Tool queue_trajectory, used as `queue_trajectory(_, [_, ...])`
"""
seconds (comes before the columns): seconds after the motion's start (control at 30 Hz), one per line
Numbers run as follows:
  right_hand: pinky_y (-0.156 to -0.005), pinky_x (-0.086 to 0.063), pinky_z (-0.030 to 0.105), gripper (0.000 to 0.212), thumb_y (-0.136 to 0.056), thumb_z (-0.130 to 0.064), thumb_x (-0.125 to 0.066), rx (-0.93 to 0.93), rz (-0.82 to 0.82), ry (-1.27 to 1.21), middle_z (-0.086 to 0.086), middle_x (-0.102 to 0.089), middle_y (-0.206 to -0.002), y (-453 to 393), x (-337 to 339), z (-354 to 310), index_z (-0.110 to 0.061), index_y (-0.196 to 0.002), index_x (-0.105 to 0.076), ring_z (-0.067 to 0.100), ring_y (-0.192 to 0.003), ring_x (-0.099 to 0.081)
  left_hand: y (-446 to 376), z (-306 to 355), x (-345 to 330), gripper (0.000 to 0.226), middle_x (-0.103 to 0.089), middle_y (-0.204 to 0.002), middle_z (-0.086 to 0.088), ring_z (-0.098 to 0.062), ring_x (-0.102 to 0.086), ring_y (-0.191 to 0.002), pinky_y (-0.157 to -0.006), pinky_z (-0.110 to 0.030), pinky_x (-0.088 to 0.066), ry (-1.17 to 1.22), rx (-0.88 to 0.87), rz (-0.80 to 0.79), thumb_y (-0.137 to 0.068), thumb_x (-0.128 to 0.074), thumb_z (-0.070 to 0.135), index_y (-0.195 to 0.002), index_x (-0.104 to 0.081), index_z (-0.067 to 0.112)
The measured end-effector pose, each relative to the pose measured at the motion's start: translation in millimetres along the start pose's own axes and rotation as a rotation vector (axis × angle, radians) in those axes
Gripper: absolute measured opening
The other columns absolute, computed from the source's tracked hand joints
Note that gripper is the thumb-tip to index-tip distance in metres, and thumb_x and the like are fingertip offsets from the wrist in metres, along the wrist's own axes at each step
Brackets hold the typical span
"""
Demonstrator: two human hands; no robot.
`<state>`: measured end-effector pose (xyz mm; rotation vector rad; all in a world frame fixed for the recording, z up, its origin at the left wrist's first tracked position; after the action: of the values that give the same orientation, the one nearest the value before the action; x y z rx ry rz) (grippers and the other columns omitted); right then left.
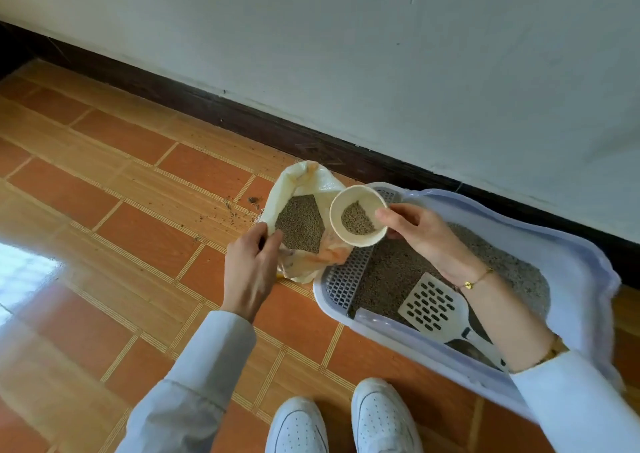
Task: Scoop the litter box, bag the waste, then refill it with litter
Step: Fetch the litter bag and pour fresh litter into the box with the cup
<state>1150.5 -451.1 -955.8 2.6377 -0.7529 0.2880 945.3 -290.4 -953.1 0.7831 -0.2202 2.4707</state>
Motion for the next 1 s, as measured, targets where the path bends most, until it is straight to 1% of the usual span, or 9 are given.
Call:
queue_trajectory(0.07, [-0.09,-0.051,0.027,0.057,-0.07,-0.066,-0.067,0.013,0.066,-0.049,-0.007,-0.072,-0.103,12.7,14.4,7.6,-0.025,-0.11,-0.067,0.009,-0.1,-0.065,0.6,0.2,-1.0,0.038,-0.03,-0.051,0.004,-0.013,-0.023,-0.049,-0.05,-0.03,-0.02,0.0,0.004,0.008,-0.092,-0.053,0.021,-0.06,-0.033,0.014])
queue_trajectory(0.13, [-0.083,-0.05,0.019,0.05,-0.074,-0.057,-0.069,0.026,0.131,-0.021,-0.01,-0.07,-0.103,22.0,28.3,16.8,-0.026,-0.113,-0.064,0.001,-0.097,-0.065,0.3,0.3,-2.3,0.039,-0.031,-0.051,0.003,-0.015,-0.023,-0.049,-0.05,-0.03,-0.02,-0.006,-0.002,0.001,-0.093,-0.054,0.017,-0.06,-0.034,0.014])
queue_trajectory(0.2, [-0.076,-0.05,0.014,0.056,-0.071,-0.058,-0.072,0.011,0.225,0.086,-0.012,-0.068,-0.104,27.9,39.7,28.9,-0.026,-0.116,-0.06,-0.003,-0.093,-0.063,-0.4,-0.5,-2.8,0.036,-0.031,-0.051,0.003,-0.015,-0.024,-0.049,-0.05,-0.029,-0.02,0.001,-0.01,-0.009,-0.09,-0.053,0.024,-0.06,-0.036,0.012])
queue_trajectory(0.3, [-0.07,-0.044,0.015,0.073,-0.065,-0.06,-0.077,-0.009,0.41,0.326,-0.007,-0.059,-0.11,31.3,52.1,45.3,-0.021,-0.121,-0.053,0.007,-0.096,-0.058,-1.2,-2.0,-3.9,0.035,-0.031,-0.051,0.002,-0.016,-0.024,-0.05,-0.05,-0.03,-0.019,0.001,-0.011,-0.002,-0.086,-0.051,0.027,-0.061,-0.038,0.007])
queue_trajectory(0.4, [-0.079,-0.045,0.026,0.084,-0.058,-0.061,-0.076,0.078,0.532,0.529,0.003,-0.049,-0.116,32.3,55.6,44.5,-0.015,-0.122,-0.047,0.017,-0.105,-0.049,-0.3,-1.9,-6.9,0.034,-0.031,-0.051,0.002,-0.016,-0.024,-0.05,-0.051,-0.031,-0.019,0.006,-0.016,-0.002,-0.086,-0.05,0.027,-0.061,-0.038,0.007])
queue_trajectory(0.57, [-0.09,-0.044,0.033,0.092,-0.057,-0.053,-0.081,0.18,0.575,0.604,0.008,-0.046,-0.124,30.5,53.8,38.5,-0.009,-0.129,-0.043,0.021,-0.117,-0.044,-2.0,-5.5,-8.2,0.036,-0.032,-0.05,0.002,-0.017,-0.025,-0.049,-0.051,-0.03,-0.02,-0.013,-0.02,-0.005,-0.087,-0.051,0.028,-0.061,-0.039,0.006])
queue_trajectory(0.7, [-0.094,-0.041,0.03,0.095,-0.056,-0.056,-0.079,0.191,0.574,0.589,0.007,-0.046,-0.125,33.6,57.2,39.5,-0.011,-0.131,-0.042,0.018,-0.118,-0.042,-1.8,-4.0,-8.0,0.034,-0.033,-0.05,0.003,-0.016,-0.026,-0.049,-0.05,-0.029,-0.021,-0.012,-0.018,-0.002,-0.088,-0.051,0.025,-0.06,-0.04,0.009])
queue_trajectory(0.83, [-0.093,-0.042,0.029,0.095,-0.057,-0.048,-0.085,0.257,0.587,0.647,0.008,-0.045,-0.123,40.0,60.4,35.7,-0.01,-0.132,-0.042,0.018,-0.114,-0.045,-1.5,-3.7,-8.2,0.035,-0.033,-0.05,0.002,-0.015,-0.025,-0.048,-0.049,-0.029,-0.02,-0.019,-0.017,0.003,-0.088,-0.052,0.025,-0.062,-0.041,0.003])
queue_trajectory(1.0, [-0.099,-0.04,0.03,0.099,-0.057,-0.045,-0.086,0.303,0.584,0.741,0.013,-0.044,-0.128,44.3,62.5,31.1,-0.005,-0.136,-0.04,0.022,-0.118,-0.043,-1.8,-2.8,-8.6,0.038,-0.032,-0.05,0.002,-0.01,-0.024,-0.046,-0.047,-0.027,-0.019,-0.006,-0.005,0.002,-0.092,-0.055,0.015,-0.059,-0.037,0.011])
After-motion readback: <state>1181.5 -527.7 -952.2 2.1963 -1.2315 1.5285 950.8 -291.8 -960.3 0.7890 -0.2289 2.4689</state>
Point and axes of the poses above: each hand's wrist, its own y-axis away from the middle knuckle, its own x-axis out of the back of the hand, z = x × y, the point moved 5 cm from there along -y, towards the middle knuckle
